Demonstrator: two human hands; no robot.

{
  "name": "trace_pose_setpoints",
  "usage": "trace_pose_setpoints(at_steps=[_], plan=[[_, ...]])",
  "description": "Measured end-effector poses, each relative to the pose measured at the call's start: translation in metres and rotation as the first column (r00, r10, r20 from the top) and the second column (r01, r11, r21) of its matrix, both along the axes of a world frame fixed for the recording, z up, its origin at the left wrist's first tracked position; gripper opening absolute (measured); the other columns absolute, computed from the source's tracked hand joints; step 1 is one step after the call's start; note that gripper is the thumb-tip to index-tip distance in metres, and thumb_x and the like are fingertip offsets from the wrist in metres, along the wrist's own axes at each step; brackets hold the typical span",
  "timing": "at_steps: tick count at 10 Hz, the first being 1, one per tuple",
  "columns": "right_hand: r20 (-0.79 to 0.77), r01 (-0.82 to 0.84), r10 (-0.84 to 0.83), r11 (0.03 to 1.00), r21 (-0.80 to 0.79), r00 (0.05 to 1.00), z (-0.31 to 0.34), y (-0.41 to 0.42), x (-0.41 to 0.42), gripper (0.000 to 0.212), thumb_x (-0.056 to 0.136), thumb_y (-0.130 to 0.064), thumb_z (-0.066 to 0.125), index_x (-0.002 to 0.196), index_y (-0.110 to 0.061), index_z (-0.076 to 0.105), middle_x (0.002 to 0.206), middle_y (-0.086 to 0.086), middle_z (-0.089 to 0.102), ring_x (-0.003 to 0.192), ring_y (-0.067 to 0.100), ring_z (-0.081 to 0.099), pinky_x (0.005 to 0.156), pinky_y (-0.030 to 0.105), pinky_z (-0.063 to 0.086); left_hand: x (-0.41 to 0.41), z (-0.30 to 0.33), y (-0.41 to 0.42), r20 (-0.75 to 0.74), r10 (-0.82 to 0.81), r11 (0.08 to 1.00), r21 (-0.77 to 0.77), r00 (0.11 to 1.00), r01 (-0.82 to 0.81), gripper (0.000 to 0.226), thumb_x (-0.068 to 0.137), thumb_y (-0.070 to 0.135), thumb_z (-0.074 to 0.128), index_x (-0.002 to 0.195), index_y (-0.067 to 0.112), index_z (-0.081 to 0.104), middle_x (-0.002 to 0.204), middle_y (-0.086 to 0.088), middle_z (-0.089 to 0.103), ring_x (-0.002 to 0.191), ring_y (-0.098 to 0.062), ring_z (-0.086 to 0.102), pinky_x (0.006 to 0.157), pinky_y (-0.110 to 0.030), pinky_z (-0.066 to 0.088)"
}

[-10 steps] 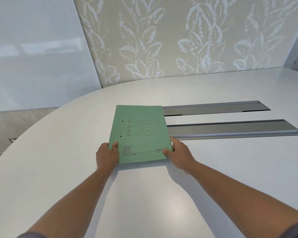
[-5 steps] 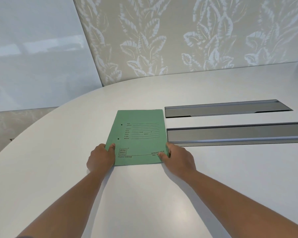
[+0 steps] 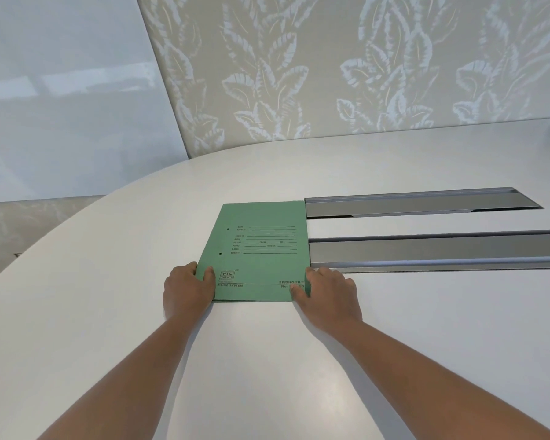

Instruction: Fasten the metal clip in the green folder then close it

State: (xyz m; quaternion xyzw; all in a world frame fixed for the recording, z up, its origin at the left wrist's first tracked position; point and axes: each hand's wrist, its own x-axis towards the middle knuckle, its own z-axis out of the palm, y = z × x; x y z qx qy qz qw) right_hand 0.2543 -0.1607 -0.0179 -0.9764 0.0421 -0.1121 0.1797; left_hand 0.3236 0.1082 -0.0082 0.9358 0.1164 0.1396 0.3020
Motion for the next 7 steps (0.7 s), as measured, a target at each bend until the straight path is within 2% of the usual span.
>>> trace_pose_setpoints(at_steps=[2, 4, 5, 6, 7], plan=[[-0.016, 0.007, -0.006, 1.0, 0.011, 1.0, 0.001, -0.001, 0.0, 0.041, 0.091, -0.056, 0.039, 0.103, -0.023, 0.061, 0.101, -0.001, 0.062, 0.101, 0.026, 0.055, 0.083, 0.043, 0.039, -0.001, -0.004, 0.0, 0.047, -0.009, 1.0, 0.027, 0.999, 0.008, 0.037, 0.089, 0.039, 0.054, 0.061, 0.017, 0.046, 0.071, -0.007, 0.053, 0.068, -0.032, 0.054, 0.056, -0.033, 0.037], [-0.023, 0.014, -0.013, 1.0, 0.014, 1.0, 0.002, -0.001, -0.001, 0.041, 0.093, -0.054, 0.04, 0.107, -0.022, 0.061, 0.104, 0.0, 0.063, 0.102, 0.027, 0.056, 0.084, 0.043, 0.039, -0.002, -0.006, 0.0, 0.059, 0.002, 1.0, 0.027, 0.998, -0.003, 0.038, 0.089, 0.041, 0.051, 0.062, 0.014, 0.043, 0.073, -0.008, 0.053, 0.075, -0.038, 0.057, 0.059, -0.037, 0.041], [0.003, 0.025, -0.025, 0.997, 0.076, 1.0, 0.002, -0.002, -0.001, 0.041, 0.093, -0.054, 0.042, 0.111, -0.023, 0.061, 0.103, -0.001, 0.062, 0.101, 0.026, 0.056, 0.085, 0.043, 0.042, -0.006, -0.004, -0.006, 0.087, 0.024, 0.992, 0.124, 0.996, -0.035, 0.034, 0.093, 0.046, 0.048, 0.084, 0.016, 0.06, 0.098, -0.008, 0.064, 0.095, -0.037, 0.057, 0.075, -0.042, 0.045], [0.045, 0.01, -0.02, 0.98, 0.198, 0.999, 0.007, -0.002, -0.005, 0.041, 0.094, -0.048, 0.048, 0.123, -0.022, 0.06, 0.11, 0.002, 0.059, 0.108, 0.028, 0.055, 0.089, 0.043, 0.044, -0.018, -0.003, -0.015, 0.145, -0.111, 0.938, 0.344, 0.983, 0.055, 0.044, 0.096, 0.047, 0.045, 0.125, 0.019, 0.062, 0.13, 0.0, 0.061, 0.12, -0.03, 0.048, 0.098, -0.045, 0.037], [0.095, 0.006, -0.03, 0.968, 0.25, 0.995, 0.017, -0.017, -0.004, 0.05, 0.096, -0.044, 0.053, 0.137, -0.015, 0.055, 0.132, 0.005, 0.056, 0.121, 0.029, 0.05, 0.098, 0.046, 0.043, -0.025, 0.006, -0.037, 0.173, -0.319, 0.869, 0.446, 0.932, 0.215, 0.052, 0.096, 0.045, 0.042, 0.137, 0.017, 0.058, 0.143, -0.001, 0.057, 0.132, -0.026, 0.045, 0.107, -0.045, 0.031]])
